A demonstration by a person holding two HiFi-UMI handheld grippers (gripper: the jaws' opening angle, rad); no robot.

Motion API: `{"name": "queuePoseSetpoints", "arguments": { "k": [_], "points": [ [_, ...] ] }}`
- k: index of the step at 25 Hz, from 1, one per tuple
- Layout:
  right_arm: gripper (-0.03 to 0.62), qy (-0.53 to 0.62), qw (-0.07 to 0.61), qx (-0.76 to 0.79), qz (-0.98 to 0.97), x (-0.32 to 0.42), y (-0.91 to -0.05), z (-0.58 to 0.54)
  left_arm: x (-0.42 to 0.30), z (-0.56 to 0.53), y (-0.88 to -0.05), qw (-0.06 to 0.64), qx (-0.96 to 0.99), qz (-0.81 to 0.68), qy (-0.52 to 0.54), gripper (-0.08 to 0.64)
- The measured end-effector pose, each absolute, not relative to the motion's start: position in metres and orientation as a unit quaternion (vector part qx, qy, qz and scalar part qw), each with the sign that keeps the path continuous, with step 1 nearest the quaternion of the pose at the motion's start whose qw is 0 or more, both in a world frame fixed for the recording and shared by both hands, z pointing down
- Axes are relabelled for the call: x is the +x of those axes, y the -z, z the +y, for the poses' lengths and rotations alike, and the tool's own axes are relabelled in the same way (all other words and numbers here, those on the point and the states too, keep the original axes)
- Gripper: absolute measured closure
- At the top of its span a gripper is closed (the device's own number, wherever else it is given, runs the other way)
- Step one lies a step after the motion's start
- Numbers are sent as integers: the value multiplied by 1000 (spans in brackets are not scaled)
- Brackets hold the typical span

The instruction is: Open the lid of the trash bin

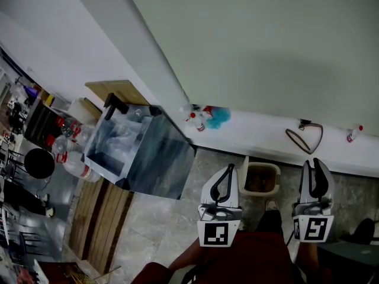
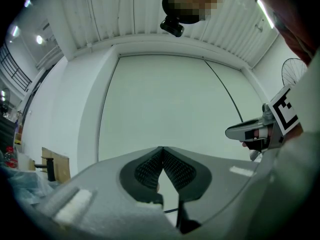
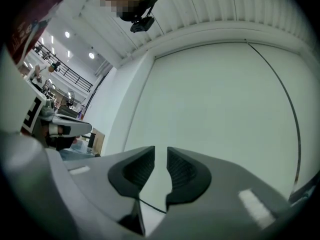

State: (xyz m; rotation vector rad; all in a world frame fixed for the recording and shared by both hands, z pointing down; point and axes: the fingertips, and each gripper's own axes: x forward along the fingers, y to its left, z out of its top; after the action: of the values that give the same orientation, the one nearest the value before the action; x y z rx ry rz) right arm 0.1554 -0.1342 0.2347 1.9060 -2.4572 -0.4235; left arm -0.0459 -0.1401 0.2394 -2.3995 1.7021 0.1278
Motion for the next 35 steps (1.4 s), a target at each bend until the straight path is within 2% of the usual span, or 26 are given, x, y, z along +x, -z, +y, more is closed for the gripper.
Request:
{"name": "queuePoseSetpoints", "arguments": {
  "k": [5, 35],
  "points": [
    [592, 127, 2, 605, -786, 155, -238, -135, -44, -141, -244, 96, -814, 573, -33, 555],
    [592, 111, 25, 601, -791, 159, -252, -159, -46, -164, -261, 51, -812, 581, -32, 555]
  ]
}}
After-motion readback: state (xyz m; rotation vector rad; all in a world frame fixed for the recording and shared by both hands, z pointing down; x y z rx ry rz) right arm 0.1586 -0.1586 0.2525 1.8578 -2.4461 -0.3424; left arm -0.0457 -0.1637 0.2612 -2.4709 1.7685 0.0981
